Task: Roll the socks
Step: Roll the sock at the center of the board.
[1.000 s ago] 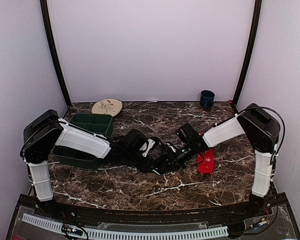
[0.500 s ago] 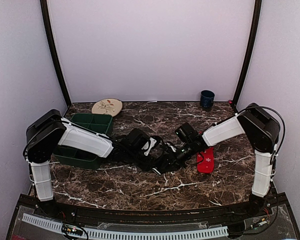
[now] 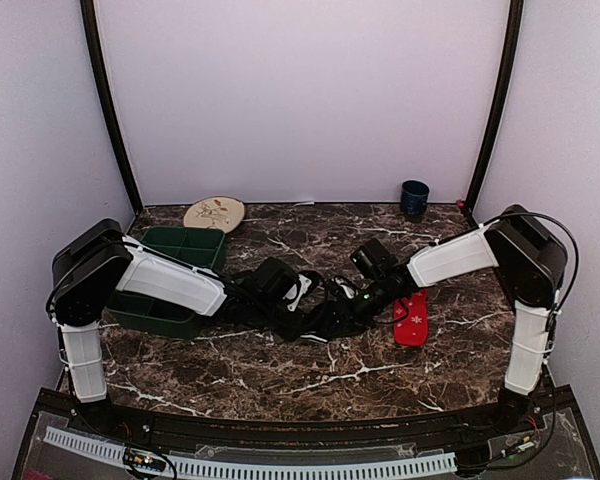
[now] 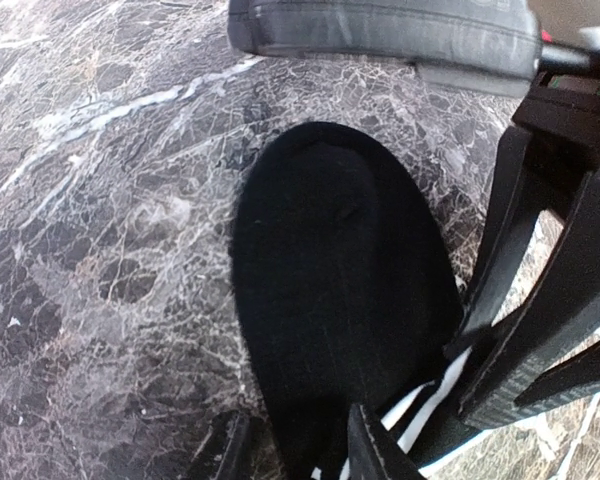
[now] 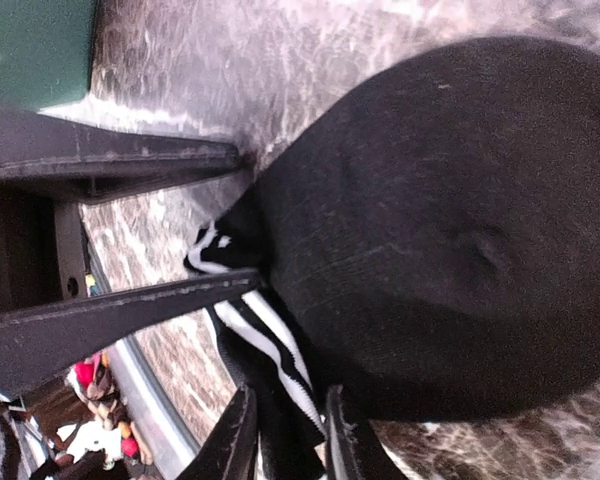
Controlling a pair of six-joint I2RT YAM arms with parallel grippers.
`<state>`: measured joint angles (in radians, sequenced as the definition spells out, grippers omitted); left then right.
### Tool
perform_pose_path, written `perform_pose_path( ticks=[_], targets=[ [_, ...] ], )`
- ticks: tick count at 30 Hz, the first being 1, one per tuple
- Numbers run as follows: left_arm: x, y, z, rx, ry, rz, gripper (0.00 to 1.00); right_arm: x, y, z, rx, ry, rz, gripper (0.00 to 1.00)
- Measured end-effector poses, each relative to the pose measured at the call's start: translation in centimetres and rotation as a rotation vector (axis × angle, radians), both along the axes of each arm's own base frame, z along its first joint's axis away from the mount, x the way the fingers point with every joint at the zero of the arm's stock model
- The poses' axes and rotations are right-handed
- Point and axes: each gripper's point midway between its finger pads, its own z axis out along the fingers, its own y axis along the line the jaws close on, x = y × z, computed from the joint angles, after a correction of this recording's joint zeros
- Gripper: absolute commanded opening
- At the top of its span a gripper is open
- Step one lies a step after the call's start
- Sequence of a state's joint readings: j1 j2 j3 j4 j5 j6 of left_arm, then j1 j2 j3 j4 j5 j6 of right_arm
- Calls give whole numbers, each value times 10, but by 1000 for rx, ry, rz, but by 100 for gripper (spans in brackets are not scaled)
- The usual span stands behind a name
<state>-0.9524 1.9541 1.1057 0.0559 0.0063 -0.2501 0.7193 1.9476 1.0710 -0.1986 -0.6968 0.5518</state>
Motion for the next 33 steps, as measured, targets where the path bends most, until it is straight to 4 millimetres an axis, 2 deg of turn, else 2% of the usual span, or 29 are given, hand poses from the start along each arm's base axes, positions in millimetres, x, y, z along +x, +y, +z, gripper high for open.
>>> perform_pose_path(
  ticks=[11,22,33],
  targets=[
    [1,-3,-1,-4,-3,-1,34,6,-2,2,-55,-75,-6,33],
    [2,-3,-1,-7,-2,6,33,8,0,6,-67,-119,1,52],
    [3,-4,-1,-9,-8,9,32,10,-15,6,-137,-202,-17,53]
  ],
)
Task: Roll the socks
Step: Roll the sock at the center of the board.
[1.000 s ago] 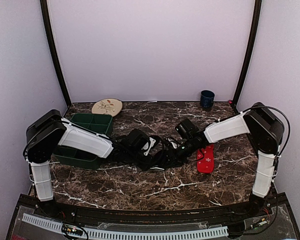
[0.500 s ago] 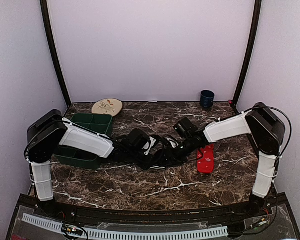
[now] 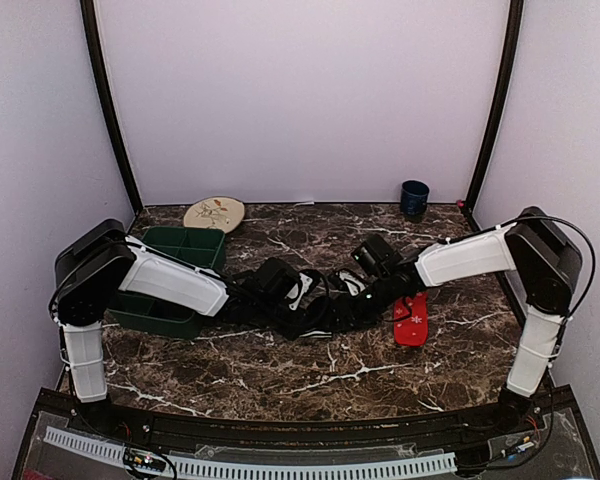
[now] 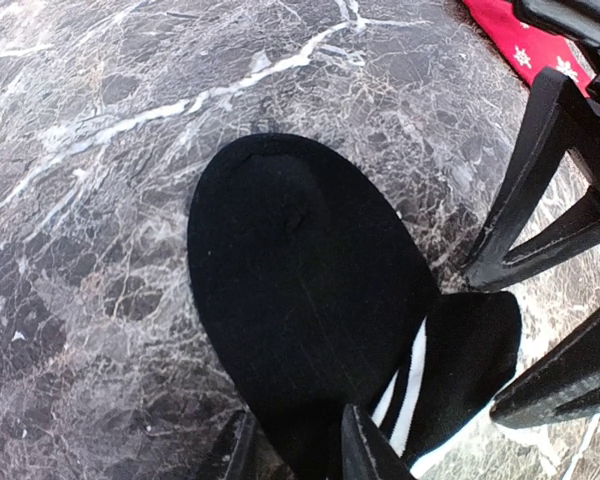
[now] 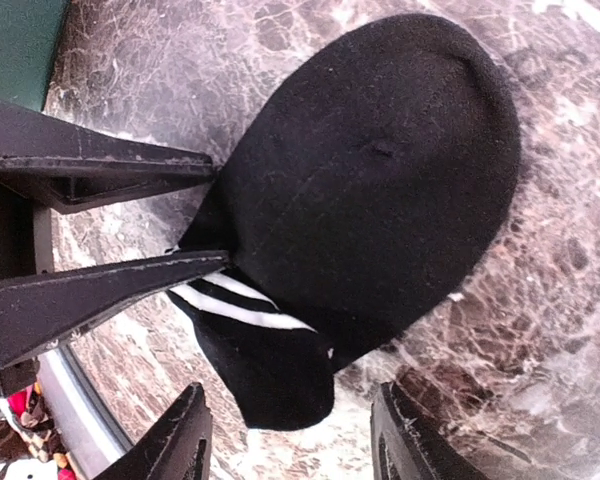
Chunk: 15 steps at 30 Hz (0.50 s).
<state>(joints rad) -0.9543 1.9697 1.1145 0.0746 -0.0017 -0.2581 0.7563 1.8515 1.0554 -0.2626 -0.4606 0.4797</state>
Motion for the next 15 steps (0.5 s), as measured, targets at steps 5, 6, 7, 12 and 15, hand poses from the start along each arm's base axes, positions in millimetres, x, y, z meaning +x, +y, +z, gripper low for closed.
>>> perform_pose_path(
  ticks=[5,6,7,12,15],
  targets=[
    [2,-3,0,-2,-2,0,32,-3,-6,0,-30,-39,2,53],
    [3,-3,0,-2,-3,0,33,-3,-9,-1,-44,-56,4,53],
    [3,-4,0,-3,-4,0,32,-4,-11,-1,-57,-74,9,53],
    [6,-8,1,-6,-5,0,32,-10,-23,1,-167,-223,50,51],
    [6,-9,1,-5,-3,-1,32,-15,-30,7,-222,-332,69,51]
  ],
)
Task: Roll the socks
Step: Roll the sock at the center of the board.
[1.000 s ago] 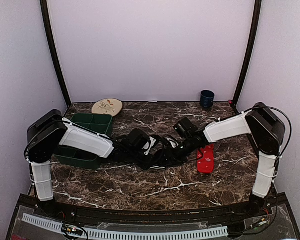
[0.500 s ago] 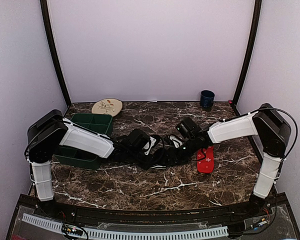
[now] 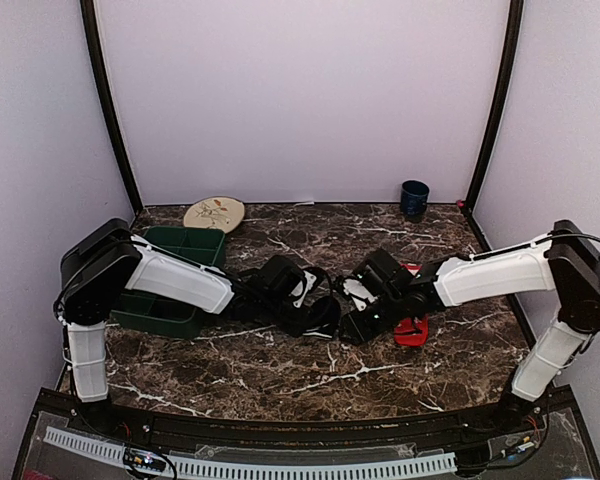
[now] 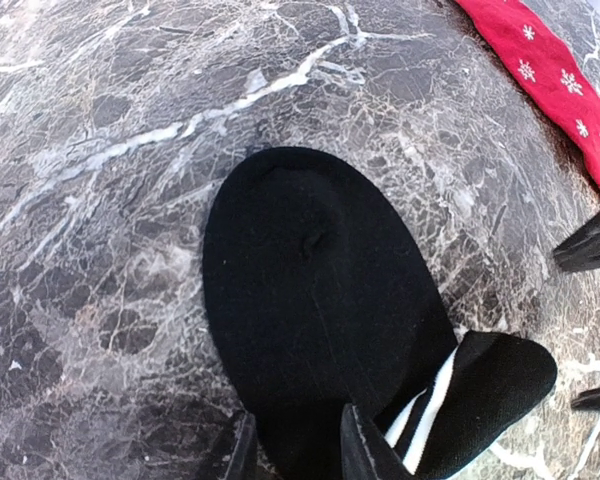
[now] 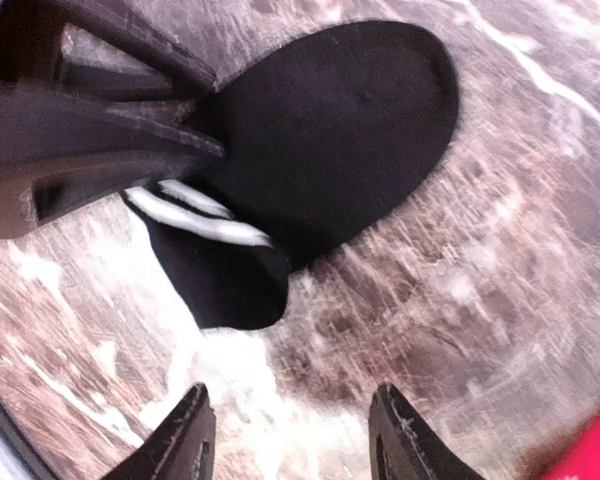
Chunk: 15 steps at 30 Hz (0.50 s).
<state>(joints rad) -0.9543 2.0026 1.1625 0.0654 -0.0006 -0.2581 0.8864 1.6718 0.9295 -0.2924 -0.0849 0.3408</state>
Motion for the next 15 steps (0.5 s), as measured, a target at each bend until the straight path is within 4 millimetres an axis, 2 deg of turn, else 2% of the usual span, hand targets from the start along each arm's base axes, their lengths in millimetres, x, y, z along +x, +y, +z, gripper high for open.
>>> perform_pose_path(
  ticks=[10,15],
  targets=[
    [0,-2,0,2,6,-3,32,-4,-25,11,-141,-266,6,44],
    [0,-2,-1,1,8,-4,32,-8,-20,17,-178,-370,53,39]
  ],
)
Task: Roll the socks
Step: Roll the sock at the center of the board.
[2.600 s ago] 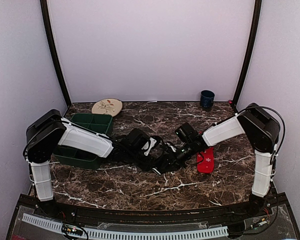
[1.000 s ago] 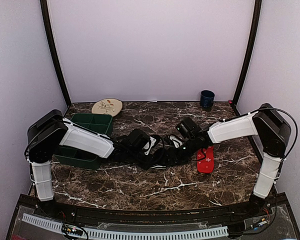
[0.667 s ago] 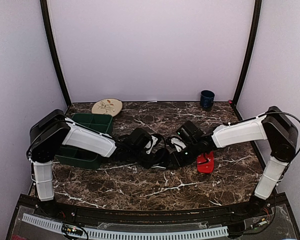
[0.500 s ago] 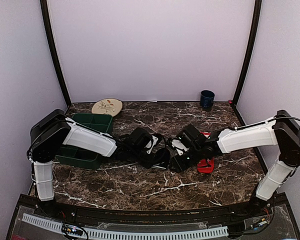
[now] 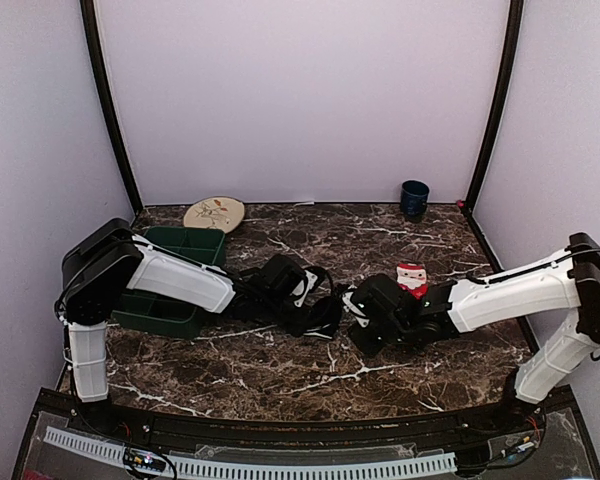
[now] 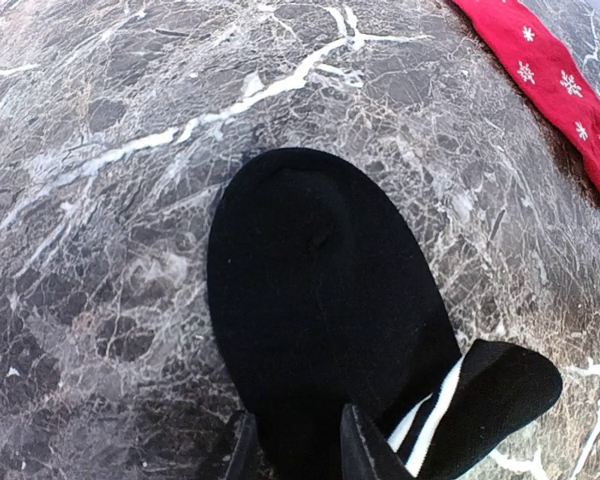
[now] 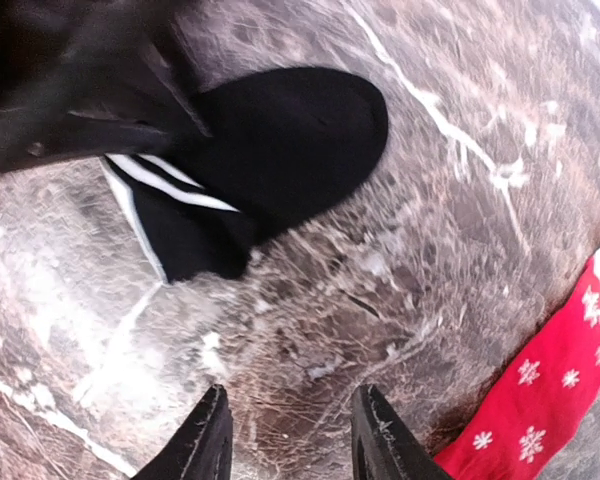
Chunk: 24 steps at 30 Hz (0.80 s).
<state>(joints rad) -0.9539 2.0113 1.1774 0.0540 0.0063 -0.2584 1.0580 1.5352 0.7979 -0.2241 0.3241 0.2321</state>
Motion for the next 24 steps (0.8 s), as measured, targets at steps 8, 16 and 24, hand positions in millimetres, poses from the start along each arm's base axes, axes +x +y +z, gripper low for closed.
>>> perform_pose_path(
  ticks=[8,16,24],
  targets=[
    [2,-6,0,-9,5,-7,32,-18,26,14,-50,-156,141,40],
    [3,-10,0,-22,18,-14,31,-34,37,-6,-170,-215,268,49],
    [3,-13,1,-37,34,-21,30,-33,45,-21,-275,-266,333,49]
  ],
)
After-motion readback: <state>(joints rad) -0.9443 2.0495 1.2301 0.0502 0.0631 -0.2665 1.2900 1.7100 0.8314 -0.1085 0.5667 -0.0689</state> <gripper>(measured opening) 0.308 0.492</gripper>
